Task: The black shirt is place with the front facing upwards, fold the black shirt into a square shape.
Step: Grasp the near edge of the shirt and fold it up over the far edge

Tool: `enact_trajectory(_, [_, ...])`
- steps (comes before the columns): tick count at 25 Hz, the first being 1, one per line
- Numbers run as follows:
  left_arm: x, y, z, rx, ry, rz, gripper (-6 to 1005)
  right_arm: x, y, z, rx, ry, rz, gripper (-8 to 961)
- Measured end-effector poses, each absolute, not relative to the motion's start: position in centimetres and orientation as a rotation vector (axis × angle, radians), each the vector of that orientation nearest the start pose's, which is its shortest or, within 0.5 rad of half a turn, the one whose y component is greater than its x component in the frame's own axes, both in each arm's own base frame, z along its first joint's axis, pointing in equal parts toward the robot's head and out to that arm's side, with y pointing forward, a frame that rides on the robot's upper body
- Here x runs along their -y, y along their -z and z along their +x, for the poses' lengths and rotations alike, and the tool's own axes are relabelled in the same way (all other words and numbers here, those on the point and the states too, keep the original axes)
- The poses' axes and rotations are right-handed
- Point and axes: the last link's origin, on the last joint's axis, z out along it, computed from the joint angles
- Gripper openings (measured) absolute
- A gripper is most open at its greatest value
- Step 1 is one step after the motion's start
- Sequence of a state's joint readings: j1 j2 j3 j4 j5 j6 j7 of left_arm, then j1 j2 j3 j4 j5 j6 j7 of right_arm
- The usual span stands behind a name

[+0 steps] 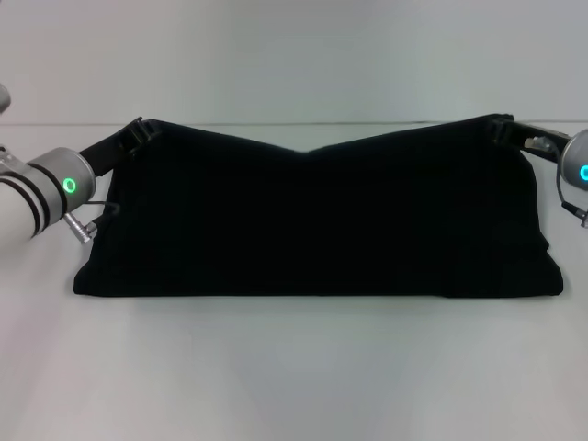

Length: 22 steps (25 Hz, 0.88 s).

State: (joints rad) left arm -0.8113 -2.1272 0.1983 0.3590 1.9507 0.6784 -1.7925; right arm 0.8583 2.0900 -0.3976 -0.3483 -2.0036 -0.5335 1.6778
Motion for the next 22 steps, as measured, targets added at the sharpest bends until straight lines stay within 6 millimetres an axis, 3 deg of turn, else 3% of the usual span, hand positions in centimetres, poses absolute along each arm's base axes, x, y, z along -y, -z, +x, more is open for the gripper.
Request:
enact_trajectory(6, [-44.0, 0.9, -29.0, 1.494, 0.857, -1.556, 208, -46.1, 0.3, 27.7, -1.179, -0.57, -1.771, 201])
enact_trajectory(12, [-43.3, 0.7, -29.9, 1.505, 0.856, -1.555, 399, -45.2, -0.2, 28.6, -1.2, -0.627, -1.765, 439])
enact_trajectory(18, [-41.5, -0.4, -31.0, 1.524, 0.964, -1.599, 480, -44.3, -0.8, 30.0, -1.224, -0.646, -1.749, 574])
enact_trajectory(22, [-39.5, -2.0, -32.1, 1.603, 1.076, -1.626, 514, -42.7, -1.0, 29.5, -1.121, -0.709, -1.906, 663])
